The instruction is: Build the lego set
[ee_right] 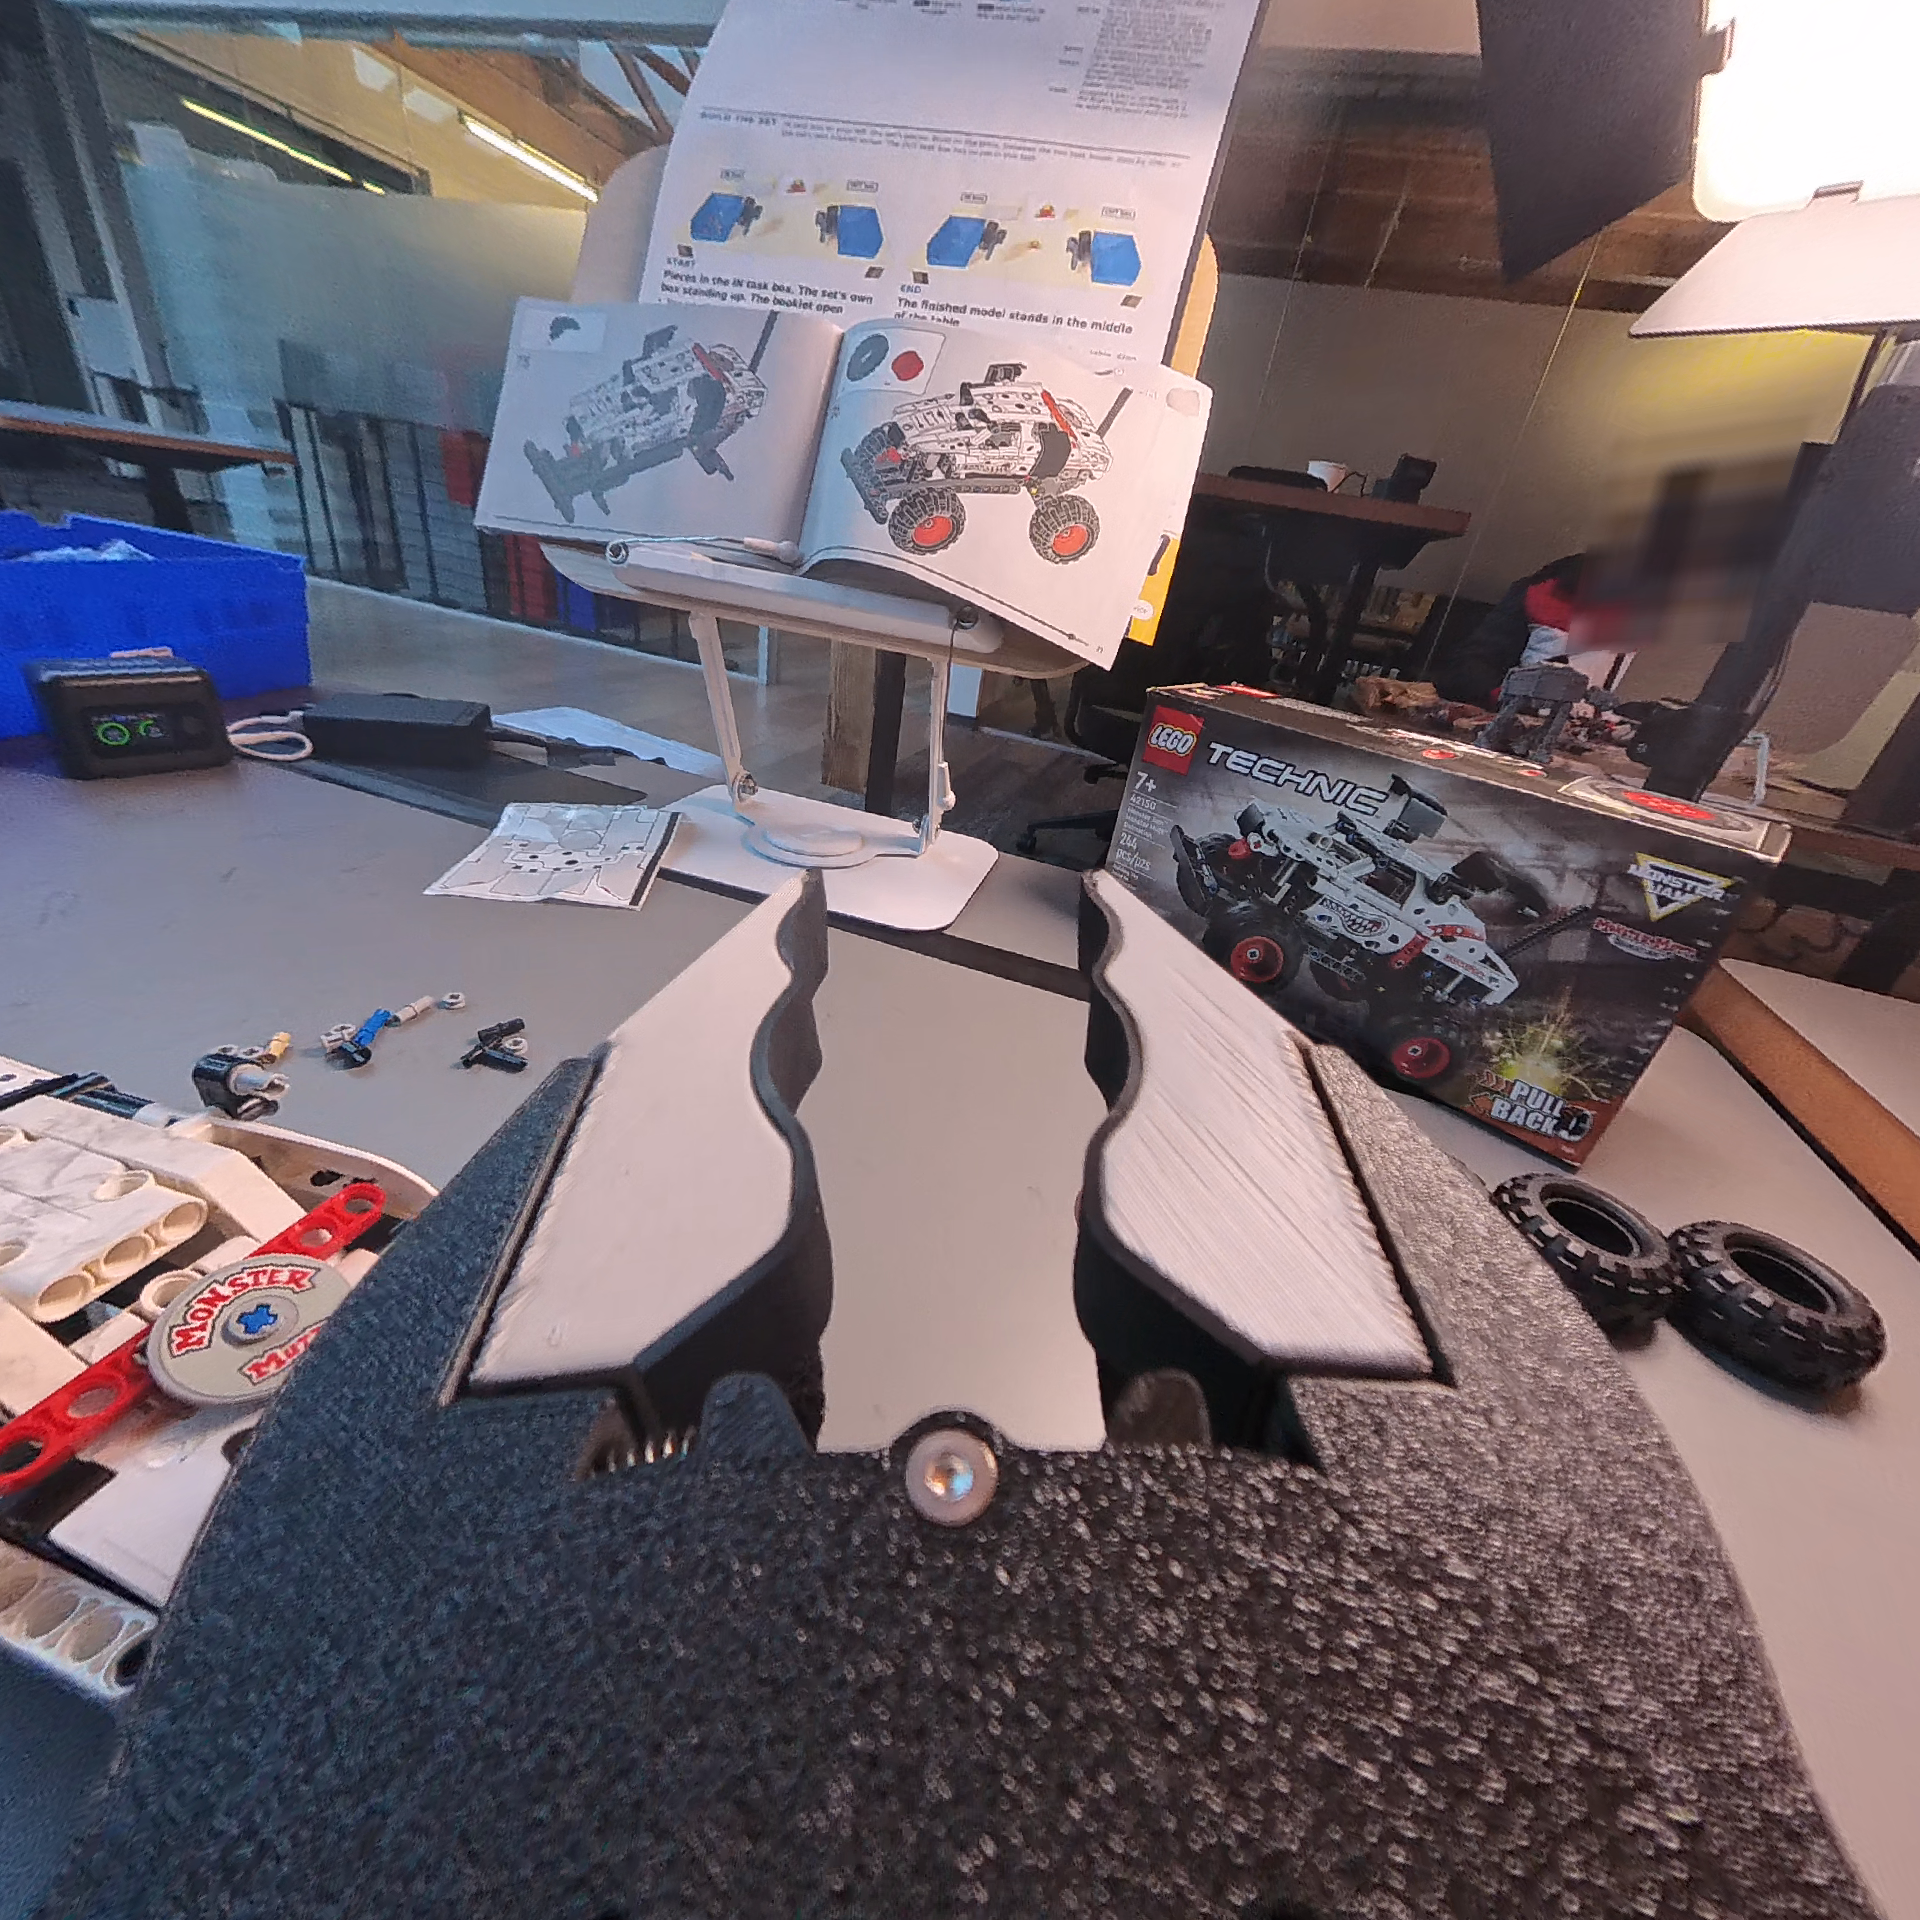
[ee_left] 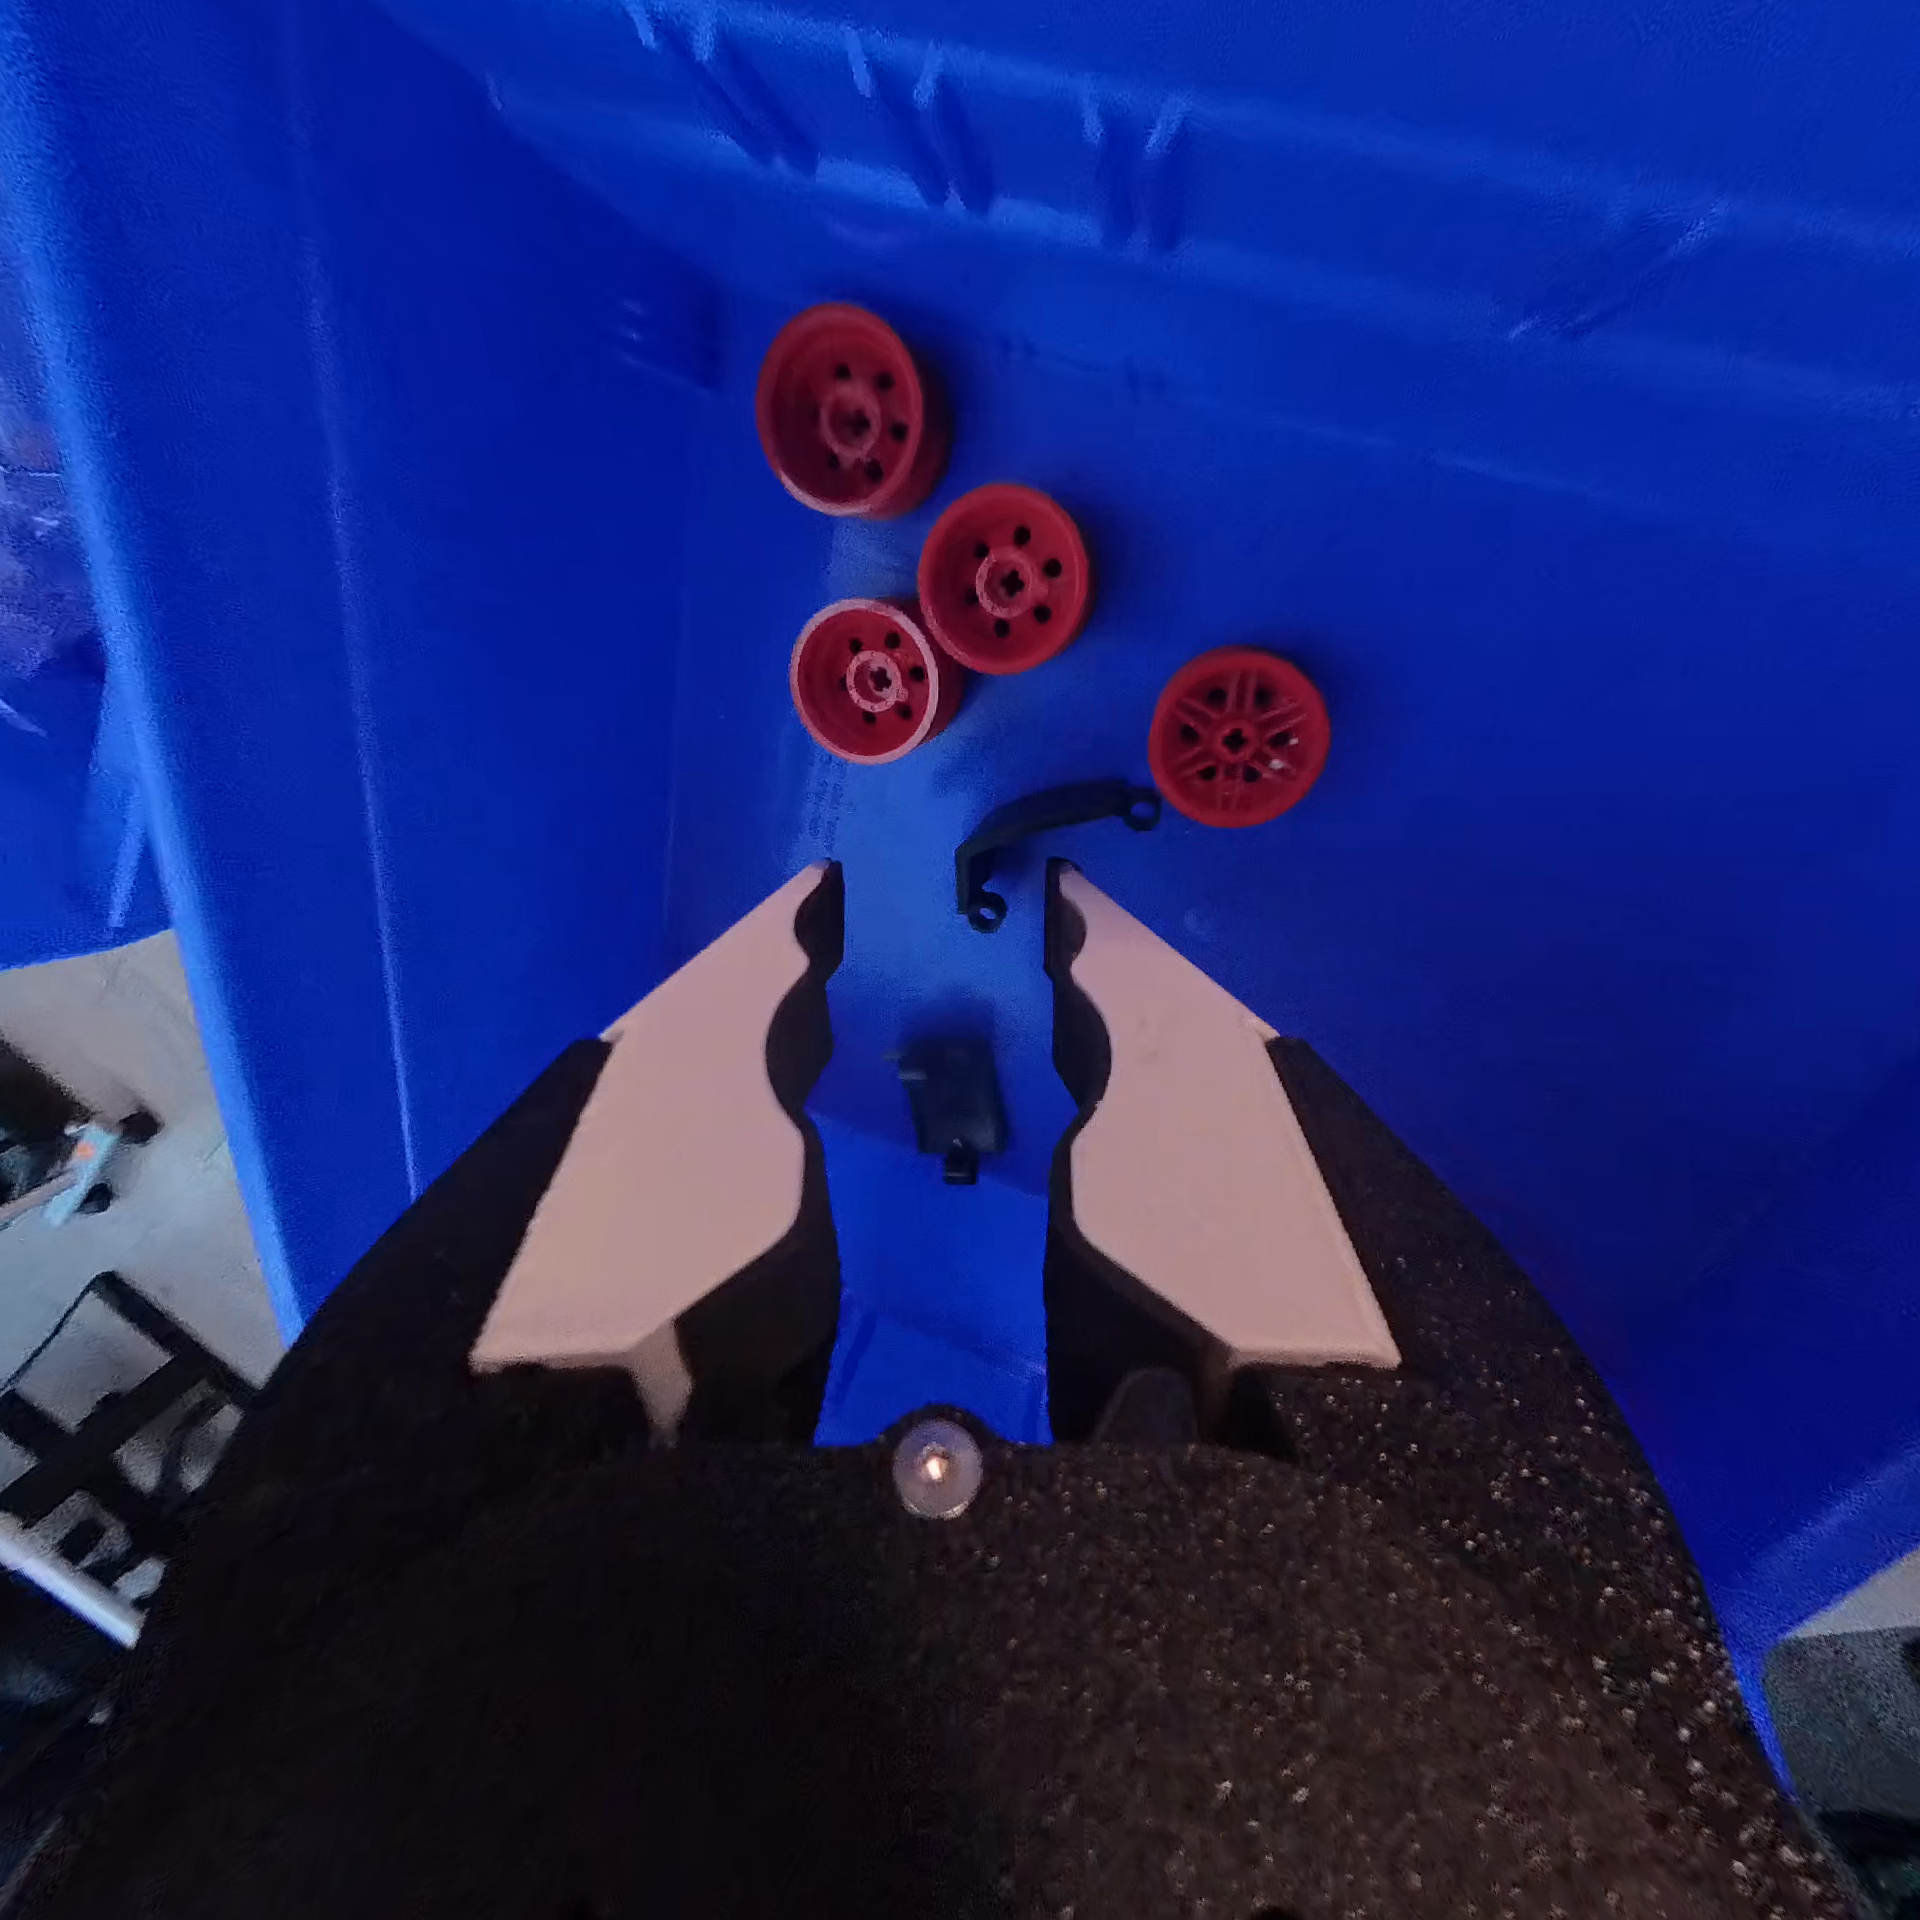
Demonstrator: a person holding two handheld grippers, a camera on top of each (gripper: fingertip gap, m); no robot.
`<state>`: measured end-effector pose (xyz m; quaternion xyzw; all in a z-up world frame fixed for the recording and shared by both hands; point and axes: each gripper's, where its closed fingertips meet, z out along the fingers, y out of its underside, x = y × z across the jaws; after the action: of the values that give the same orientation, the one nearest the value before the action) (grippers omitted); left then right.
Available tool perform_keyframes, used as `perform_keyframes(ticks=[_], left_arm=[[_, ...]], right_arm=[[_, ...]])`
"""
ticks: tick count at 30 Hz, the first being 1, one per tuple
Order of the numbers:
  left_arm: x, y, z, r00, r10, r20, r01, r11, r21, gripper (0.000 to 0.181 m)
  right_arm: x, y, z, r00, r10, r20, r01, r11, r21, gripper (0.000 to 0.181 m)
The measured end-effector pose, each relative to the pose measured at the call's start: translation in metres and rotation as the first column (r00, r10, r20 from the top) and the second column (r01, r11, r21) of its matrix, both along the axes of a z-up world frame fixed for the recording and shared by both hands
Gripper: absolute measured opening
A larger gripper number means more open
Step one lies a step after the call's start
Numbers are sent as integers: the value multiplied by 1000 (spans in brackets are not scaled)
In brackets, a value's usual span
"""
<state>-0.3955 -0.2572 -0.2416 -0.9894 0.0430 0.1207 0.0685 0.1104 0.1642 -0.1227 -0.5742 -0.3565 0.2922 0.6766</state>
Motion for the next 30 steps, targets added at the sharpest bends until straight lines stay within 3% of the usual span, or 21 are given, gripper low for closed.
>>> perform_keyframes(ticks=[2, 3, 4, 6, 10, 13, 15, 17, 19, 22, 25, 30], left_arm=[[1, -7, -19, 999, -14, 34, 17, 995, -93, 22], [3, -10, -24, 998, -42, 41, 47, 991, -124, 2], [2, -9, -20, 997, -72, 22, 74, 989, -129, 1], [0, -2, 7, 995, -87, -47, 83, 993, -82, 0], [18, 30, 93, 958, -113, -264, 150, 981, 121, 0], [83, 75, 148, 941, -156, -300, 258, 906, 337, 0], [152, 105, 157, 938, -261, -228, 338, 839, 427, 0], [232, 124, 144, 903, -423, -76, 408, 788, 462, 0], [307, 136, 118, 824, -563, 71, 469, 745, 474, 0], [387, 143, 65, 710, -677, 192, 560, 709, 428, 0], [437, 150, 28, 646, -714, 270, 585, 690, 426, 0], [470, 167, -1, 655, -722, 223, 603, 677, 422, 0]], right_arm=[[3, 2, 0, 1000, -12, -1, 12, 1000, -4, 47], [5, 2, 0, 1000, -17, -2, 17, 1000, -6, 46], [7, 3, 0, 1000, -22, -5, 22, 1000, -7, 46], [12, 4, 0, 999, -38, -8, 38, 999, -6, 45], [21, 7, -1, 998, -57, -17, 56, 998, -16, 44], [22, 9, 0, 998, -56, -30, 55, 998, -28, 44], [21, 7, 1, 998, -50, -33, 49, 998, -29, 43], [20, 4, 3, 999, -44, -32, 43, 999, -18, 43], [21, 2, 5, 999, -43, -33, 43, 999, -7, 43], [25, 2, 6, 998, -53, -32, 53, 999, 5, 42], [30, 6, 3, 997, -66, -33, 66, 998, -5, 42], [35, 10, 1, 996, -80, -35, 79, 997, -21, 41]])
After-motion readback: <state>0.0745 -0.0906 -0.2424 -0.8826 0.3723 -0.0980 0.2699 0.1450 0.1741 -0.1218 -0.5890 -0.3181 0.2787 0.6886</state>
